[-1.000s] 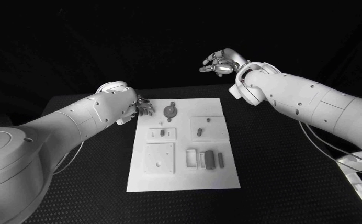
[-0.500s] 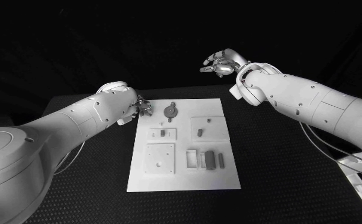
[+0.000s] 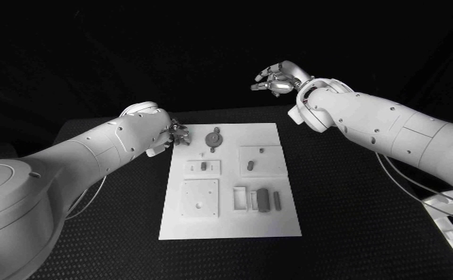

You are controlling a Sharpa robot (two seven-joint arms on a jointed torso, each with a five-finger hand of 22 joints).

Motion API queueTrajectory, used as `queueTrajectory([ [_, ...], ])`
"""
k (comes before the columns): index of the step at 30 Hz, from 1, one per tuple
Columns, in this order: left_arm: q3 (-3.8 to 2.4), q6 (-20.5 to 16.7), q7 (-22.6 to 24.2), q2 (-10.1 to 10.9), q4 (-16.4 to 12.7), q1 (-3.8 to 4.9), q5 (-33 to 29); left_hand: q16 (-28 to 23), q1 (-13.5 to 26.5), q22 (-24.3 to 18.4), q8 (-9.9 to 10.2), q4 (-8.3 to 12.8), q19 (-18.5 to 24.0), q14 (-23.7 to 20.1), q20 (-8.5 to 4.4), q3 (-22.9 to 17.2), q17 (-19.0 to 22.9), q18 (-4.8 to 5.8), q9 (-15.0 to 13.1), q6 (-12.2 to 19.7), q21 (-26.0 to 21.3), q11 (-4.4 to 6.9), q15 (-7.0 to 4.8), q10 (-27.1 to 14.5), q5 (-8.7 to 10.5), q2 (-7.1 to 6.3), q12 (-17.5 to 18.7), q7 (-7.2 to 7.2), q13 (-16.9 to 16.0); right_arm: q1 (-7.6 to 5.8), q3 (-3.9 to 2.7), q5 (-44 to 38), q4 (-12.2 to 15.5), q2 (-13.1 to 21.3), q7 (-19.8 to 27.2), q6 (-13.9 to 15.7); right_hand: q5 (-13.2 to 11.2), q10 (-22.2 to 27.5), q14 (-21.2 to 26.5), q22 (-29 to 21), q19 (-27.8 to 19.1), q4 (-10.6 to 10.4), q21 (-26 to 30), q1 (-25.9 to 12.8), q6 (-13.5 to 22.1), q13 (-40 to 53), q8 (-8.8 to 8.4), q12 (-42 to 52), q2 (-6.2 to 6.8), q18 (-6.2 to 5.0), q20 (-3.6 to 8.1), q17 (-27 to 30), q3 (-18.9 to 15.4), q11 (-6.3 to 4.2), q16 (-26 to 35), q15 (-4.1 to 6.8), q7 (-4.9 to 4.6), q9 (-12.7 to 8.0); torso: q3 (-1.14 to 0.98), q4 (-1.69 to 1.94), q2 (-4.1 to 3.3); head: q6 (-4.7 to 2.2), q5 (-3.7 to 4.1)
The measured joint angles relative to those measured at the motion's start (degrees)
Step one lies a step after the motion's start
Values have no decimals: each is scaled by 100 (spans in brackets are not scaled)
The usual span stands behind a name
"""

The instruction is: Assemble the parts on the task board

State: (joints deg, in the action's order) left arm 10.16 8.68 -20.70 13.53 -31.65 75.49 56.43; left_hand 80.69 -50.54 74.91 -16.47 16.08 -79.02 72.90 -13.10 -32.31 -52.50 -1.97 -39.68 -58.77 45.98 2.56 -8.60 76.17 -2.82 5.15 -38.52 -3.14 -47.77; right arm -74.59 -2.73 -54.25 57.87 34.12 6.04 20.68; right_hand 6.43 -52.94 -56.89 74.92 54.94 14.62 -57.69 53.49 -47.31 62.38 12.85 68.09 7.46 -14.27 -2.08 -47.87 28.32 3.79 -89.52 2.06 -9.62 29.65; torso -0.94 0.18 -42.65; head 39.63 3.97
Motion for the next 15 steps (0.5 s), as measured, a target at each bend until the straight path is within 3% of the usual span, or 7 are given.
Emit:
queueTrajectory([
  [8,-24,-22,-20,285,-392,72,-372,0,-52,0,-1,12,13,21,-12,-38,-61,1,0,-2,0,22,-19,22,19,36,0,1,31,0,0,0,-51,44,-2,-1,0,0,6,0,0,0,0,0,-1,-5,0,0,0,0,0,0,0,0,0,-6,-1,0,0,9,2,-8,-19],
  [15,-42,-168,-54,710,-1188,155,-633,-65,-53,2,-1,19,43,38,-2,-90,-4,19,0,-3,0,41,-39,41,-55,36,0,3,77,3,0,11,-224,8,-4,-5,0,0,6,0,0,0,0,0,-13,-5,0,0,0,0,0,1,0,0,0,-6,-14,0,3,27,41,17,-47],
])
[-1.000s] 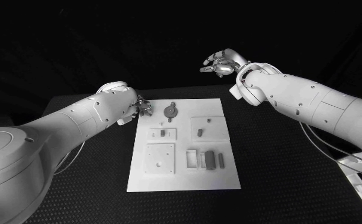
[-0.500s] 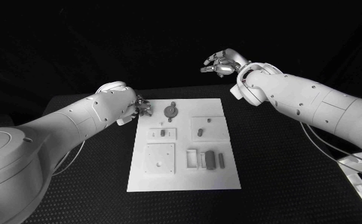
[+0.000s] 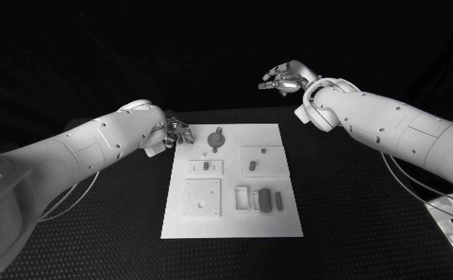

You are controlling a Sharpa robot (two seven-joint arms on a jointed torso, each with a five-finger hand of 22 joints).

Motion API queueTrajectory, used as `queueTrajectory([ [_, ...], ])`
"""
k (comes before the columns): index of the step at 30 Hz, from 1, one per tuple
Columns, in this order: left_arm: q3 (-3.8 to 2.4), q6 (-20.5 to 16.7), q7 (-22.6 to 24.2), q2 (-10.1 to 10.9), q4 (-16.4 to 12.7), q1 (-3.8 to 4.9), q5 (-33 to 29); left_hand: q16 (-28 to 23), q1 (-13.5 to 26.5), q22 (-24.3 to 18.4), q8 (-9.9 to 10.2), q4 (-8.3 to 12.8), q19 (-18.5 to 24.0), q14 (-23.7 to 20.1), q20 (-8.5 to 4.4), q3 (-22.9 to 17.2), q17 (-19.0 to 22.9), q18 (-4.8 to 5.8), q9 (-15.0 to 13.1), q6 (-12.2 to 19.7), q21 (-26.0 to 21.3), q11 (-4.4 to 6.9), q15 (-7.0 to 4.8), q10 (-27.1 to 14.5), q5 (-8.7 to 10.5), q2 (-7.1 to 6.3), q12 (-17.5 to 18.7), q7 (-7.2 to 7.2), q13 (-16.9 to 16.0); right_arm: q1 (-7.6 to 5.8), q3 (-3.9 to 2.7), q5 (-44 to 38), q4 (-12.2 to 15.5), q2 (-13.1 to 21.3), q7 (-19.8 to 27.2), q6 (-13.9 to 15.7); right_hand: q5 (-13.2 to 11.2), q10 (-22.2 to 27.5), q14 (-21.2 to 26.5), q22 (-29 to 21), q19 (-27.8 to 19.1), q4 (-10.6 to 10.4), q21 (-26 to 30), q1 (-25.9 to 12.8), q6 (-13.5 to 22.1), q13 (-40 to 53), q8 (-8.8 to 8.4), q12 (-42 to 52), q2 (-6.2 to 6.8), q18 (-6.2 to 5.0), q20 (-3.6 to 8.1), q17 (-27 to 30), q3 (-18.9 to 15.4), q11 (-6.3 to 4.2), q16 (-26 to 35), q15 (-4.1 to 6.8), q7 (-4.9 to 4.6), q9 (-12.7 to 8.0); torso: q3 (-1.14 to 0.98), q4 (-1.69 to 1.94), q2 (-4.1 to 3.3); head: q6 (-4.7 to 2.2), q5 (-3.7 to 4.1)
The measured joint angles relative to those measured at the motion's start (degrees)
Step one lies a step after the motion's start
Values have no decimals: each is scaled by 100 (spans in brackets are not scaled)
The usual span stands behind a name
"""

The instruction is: Assemble the parts on the task board

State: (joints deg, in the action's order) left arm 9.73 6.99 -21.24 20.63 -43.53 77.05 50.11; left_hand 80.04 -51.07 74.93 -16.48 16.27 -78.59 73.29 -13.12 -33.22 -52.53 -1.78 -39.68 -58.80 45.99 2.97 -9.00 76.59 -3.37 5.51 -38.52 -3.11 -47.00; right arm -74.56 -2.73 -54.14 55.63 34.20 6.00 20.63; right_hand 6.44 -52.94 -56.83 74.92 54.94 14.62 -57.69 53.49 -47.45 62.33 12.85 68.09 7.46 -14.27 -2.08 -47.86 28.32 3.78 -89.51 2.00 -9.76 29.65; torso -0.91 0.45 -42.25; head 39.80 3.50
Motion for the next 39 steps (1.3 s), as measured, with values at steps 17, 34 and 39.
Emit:
queueTrajectory([
  [17,59,-1003,-275,724,-1662,32,23,-107,79,1,-177,-17,-1,24,1,-79,-52,1,0,-12,0,82,-40,83,-526,-109,0,-8,150,-5,0,35,-299,-124,26,-24,0,0,23,0,-29,0,55,-24,4,-31,0,0,-24,-5,-29,31,0,0,1,19,-1,-12,57,145,199,152,4],
  [34,392,-1212,-664,729,-2285,-17,1073,-82,248,0,-471,-37,-12,64,-32,-120,-378,3,0,-23,22,124,-43,244,-1156,-212,0,-12,267,-4,1,277,-538,-331,154,-49,44,522,1583,-1014,-2385,24,2525,-127,301,-3534,79,-3197,-9,323,-853,1992,147,405,3957,-955,-177,-88,58,155,207,179,-44],
  [39,393,-1173,-738,718,-2317,-54,1178,-44,314,0,-533,-22,-13,104,-31,-134,-458,2,0,-24,44,125,-42,286,-1265,-191,0,-13,287,-4,1,381,-598,-382,210,-104,44,523,1711,-1173,-3473,56,3256,-53,428,-4331,80,-3870,-83,695,-1035,2510,149,548,5137,-1243,-152,-173,58,153,199,185,-54],
])
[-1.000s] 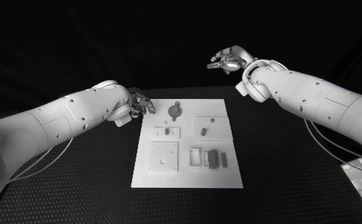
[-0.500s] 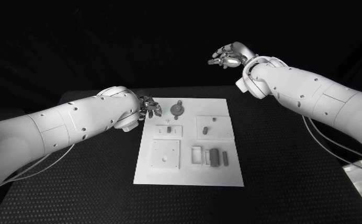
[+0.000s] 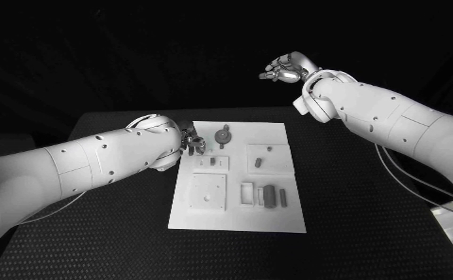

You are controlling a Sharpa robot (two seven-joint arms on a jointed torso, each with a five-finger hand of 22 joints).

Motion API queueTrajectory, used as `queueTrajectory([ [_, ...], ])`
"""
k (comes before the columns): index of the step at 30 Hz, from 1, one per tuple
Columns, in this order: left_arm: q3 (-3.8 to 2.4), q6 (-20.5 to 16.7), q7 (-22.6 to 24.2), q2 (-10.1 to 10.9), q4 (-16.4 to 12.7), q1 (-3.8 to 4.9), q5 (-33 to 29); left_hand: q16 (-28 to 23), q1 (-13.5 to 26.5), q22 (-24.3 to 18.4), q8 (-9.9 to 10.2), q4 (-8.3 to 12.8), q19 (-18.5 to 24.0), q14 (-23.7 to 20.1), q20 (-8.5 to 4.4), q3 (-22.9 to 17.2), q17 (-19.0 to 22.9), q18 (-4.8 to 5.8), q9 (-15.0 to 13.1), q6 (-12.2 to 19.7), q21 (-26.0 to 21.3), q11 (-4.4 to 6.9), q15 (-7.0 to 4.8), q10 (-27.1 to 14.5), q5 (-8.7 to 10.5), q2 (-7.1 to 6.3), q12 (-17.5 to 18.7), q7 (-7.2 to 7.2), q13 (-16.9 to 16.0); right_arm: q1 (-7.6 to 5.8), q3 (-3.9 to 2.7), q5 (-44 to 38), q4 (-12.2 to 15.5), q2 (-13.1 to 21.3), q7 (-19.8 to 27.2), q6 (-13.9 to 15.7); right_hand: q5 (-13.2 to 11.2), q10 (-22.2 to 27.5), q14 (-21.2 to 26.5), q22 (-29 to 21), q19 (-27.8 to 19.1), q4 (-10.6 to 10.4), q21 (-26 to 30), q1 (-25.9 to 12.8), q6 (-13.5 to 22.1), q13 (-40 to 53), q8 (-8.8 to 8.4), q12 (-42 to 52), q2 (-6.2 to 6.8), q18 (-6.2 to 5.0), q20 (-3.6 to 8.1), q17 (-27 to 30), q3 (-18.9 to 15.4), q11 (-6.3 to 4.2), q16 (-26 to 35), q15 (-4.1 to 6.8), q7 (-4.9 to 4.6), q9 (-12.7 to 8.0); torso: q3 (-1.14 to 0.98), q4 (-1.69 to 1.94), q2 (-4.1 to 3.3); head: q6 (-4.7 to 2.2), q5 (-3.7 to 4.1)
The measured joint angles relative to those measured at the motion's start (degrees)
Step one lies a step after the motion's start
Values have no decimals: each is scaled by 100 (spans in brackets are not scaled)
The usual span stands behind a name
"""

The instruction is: Assemble the parts on the task board

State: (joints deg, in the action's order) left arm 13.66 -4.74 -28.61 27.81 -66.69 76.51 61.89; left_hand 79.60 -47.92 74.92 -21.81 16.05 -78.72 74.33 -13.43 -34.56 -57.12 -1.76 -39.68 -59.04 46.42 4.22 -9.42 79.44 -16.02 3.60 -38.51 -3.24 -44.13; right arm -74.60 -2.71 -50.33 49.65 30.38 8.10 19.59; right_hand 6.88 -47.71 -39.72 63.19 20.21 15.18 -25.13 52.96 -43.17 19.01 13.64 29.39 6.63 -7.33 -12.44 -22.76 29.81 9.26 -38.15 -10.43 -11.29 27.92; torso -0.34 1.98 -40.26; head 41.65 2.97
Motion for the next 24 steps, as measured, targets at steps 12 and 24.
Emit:
queueTrajectory([
  [12,-1,70,-66,-48,-15,-40,119,45,174,-1,-100,22,-2,40,1,-120,-127,0,-4,-1,22,10,1,52,-123,102,-22,-1,38,0,0,170,-38,-41,78,-62,0,-93,51,134,-241,-40,194,61,109,-616,37,-418,1,31,-36,253,-40,109,766,-128,10,-124,-1,-4,-15,25,1],
  [24,-1,81,-85,-60,43,-136,248,96,280,-2,-101,71,-3,72,3,-200,-239,2,-10,-1,54,30,10,73,-55,189,-48,-1,51,-3,0,234,-19,-46,105,-71,0,-145,-15,150,-219,-56,217,60,109,-716,66,-463,1,29,-14,248,-56,97,815,-145,10,-150,-3,-3,-20,69,-22],
])
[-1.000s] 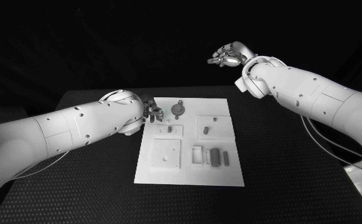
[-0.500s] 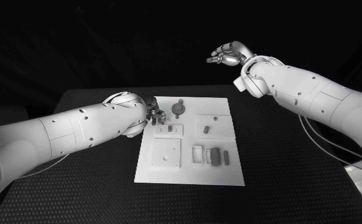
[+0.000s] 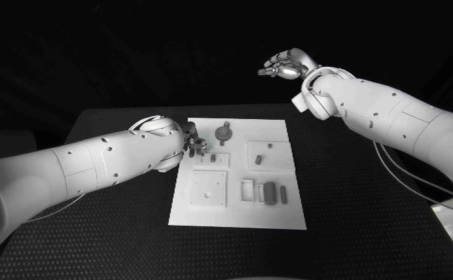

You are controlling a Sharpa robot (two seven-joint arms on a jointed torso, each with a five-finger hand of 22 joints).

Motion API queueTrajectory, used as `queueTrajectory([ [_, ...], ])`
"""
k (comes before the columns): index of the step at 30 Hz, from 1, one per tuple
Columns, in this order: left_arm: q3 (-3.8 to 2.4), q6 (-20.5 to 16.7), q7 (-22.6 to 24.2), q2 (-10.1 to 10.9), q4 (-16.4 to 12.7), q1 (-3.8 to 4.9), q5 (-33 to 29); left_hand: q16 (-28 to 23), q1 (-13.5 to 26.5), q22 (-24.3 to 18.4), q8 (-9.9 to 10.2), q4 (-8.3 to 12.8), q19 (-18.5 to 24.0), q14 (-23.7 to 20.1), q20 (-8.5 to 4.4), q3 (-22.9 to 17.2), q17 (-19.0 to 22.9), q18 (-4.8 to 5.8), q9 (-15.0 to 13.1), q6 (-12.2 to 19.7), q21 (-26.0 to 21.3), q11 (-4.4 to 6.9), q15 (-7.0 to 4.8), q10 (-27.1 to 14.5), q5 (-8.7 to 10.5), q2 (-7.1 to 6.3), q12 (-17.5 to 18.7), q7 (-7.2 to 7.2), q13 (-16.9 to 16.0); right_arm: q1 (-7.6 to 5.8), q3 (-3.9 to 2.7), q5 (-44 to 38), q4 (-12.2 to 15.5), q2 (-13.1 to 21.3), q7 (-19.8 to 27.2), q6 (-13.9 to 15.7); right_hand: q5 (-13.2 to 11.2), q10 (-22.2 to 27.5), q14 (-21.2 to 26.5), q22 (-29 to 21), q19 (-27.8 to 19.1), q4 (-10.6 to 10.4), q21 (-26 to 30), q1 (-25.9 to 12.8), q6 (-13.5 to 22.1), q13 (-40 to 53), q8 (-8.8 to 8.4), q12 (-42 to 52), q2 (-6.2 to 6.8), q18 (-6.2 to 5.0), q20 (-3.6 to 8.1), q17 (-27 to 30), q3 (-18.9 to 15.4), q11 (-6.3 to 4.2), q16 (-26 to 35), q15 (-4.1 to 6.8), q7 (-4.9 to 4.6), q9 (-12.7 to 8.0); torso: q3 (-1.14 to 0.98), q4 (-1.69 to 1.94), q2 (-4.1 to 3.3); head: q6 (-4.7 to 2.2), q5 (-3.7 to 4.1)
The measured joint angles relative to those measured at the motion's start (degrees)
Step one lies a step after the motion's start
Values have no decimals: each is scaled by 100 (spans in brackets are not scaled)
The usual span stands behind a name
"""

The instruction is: Assemble the parts on the task board

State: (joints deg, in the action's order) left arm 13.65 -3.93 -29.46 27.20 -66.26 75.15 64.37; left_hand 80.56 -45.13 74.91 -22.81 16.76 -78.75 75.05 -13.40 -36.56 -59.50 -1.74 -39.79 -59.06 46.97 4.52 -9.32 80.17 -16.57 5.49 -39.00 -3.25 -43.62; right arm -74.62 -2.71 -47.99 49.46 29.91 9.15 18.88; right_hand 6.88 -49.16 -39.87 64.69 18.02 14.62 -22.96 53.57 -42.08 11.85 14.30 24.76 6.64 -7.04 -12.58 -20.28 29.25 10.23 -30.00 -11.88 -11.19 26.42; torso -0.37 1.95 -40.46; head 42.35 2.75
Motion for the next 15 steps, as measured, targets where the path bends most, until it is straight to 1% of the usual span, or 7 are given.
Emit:
queueTrajectory([
  [4,0,-6,-2,8,26,-20,52,0,8,0,0,19,0,0,1,-19,-5,0,-5,0,12,0,0,0,2,-7,0,0,1,0,0,11,12,7,6,0,0,0,-5,0,1,0,0,0,1,-16,0,-22,0,0,0,-4,0,0,0,5,1,-7,0,0,-1,13,-4],
  [5,0,-7,-2,11,32,-26,65,0,19,0,-1,22,-1,1,1,-22,-5,0,-49,0,12,0,0,0,12,-18,0,0,1,0,0,14,14,8,7,0,0,0,-5,0,1,0,7,0,21,-23,0,-22,0,-1,0,-3,0,0,0,5,21,-7,1,0,-1,15,-4],
  [8,0,-13,-3,15,43,-43,90,0,51,0,-10,17,-3,1,4,-32,-8,0,-121,0,12,0,0,0,12,-37,0,0,1,-2,0,23,20,9,11,0,0,0,-5,0,1,0,23,0,21,-36,0,-22,0,-1,1,-3,0,0,24,5,21,-13,2,0,-2,23,-2],
  [15,0,-48,-4,0,95,-106,166,-1,51,4,-32,18,-21,12,-1,-45,-32,0,-135,-1,12,0,-9,0,23,-37,-1,-1,3,-3,0,47,22,9,20,0,0,1,-5,6,1,-16,45,0,20,-57,0,-44,0,-1,0,-3,-16,0,46,5,21,-20,3,-1,-5,38,3],
])
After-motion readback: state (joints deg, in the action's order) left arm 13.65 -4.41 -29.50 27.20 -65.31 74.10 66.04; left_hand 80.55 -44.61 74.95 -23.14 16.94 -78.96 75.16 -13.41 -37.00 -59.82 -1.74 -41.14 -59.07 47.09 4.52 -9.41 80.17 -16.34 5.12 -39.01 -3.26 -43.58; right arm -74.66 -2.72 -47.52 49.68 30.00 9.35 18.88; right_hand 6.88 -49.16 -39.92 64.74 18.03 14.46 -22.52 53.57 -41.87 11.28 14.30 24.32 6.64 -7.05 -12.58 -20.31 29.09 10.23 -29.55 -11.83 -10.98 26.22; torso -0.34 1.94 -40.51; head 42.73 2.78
